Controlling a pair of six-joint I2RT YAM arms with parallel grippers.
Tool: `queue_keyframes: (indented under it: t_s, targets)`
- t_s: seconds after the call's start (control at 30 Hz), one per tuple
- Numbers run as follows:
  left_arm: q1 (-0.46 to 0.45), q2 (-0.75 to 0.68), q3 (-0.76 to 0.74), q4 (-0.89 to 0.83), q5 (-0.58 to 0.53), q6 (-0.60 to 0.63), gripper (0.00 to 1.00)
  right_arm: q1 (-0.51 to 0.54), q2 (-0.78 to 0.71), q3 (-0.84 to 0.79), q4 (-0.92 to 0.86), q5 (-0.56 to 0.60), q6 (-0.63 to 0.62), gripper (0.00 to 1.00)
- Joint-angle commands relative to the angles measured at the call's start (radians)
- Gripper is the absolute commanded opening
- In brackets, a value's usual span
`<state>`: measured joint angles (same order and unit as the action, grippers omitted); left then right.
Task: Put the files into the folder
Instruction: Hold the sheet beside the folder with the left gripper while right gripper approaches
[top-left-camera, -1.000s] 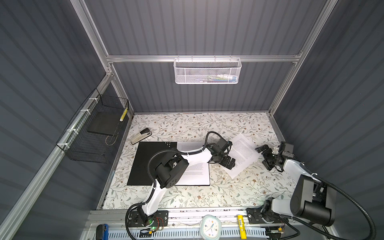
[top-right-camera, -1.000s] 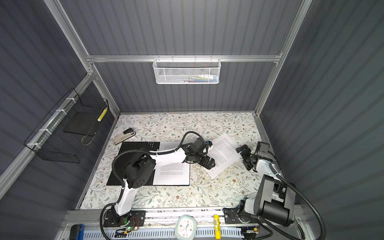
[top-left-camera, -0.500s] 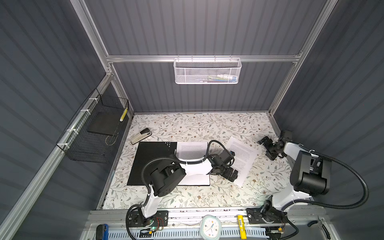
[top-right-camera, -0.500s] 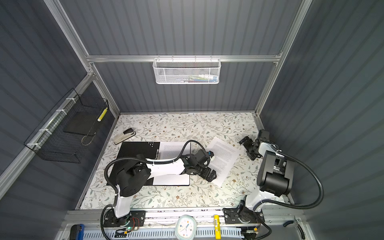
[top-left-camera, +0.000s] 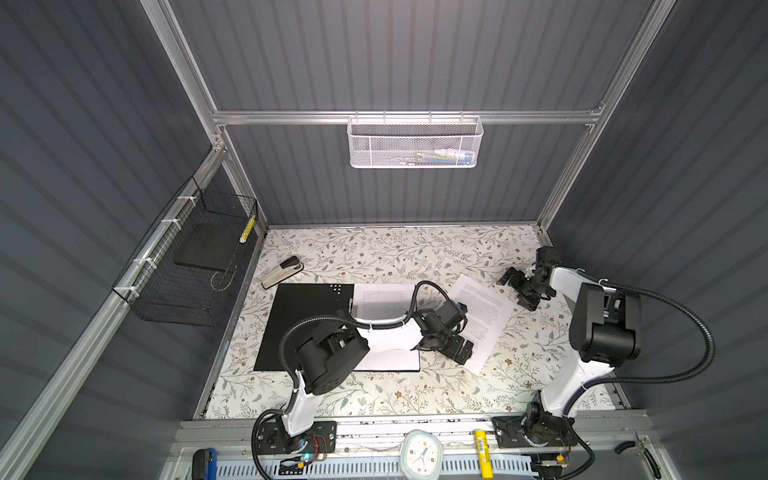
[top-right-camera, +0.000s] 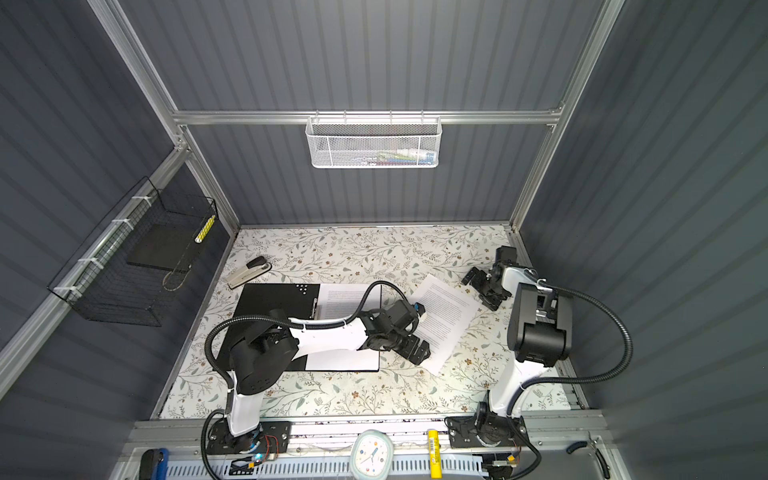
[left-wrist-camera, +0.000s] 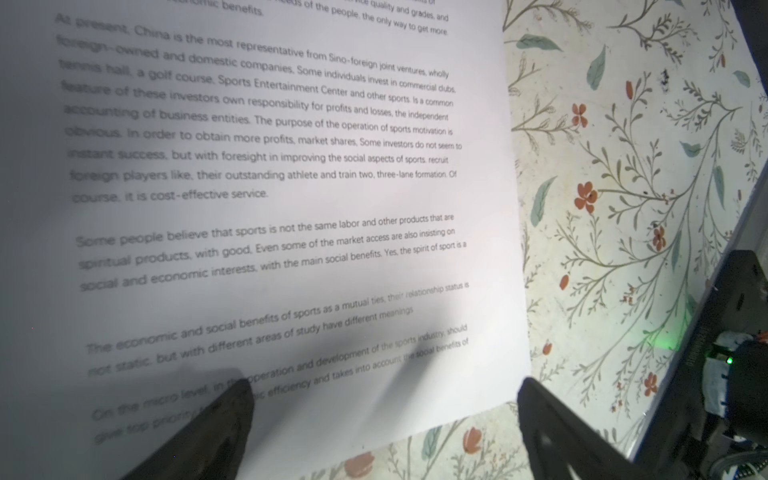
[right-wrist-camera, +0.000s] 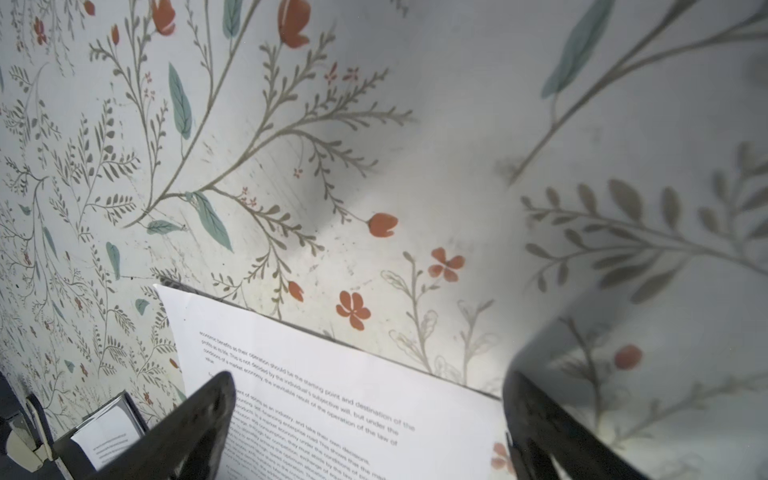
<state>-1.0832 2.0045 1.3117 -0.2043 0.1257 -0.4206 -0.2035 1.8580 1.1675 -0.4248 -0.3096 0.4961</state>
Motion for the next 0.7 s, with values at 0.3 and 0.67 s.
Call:
queue_keyframes:
  t_s: [0.3, 0.67]
  targets:
    - [0.005, 0.028, -0.011, -0.090, 0.009, 0.025, 1.00, 0.049, -0.018, -0.106, -0.003, -0.167, 0.020, 0.99]
    - [0.011, 0.034, -0.011, -0.082, 0.014, 0.020, 1.00, 0.057, -0.115, -0.177, 0.055, -0.277, 0.070, 0.99]
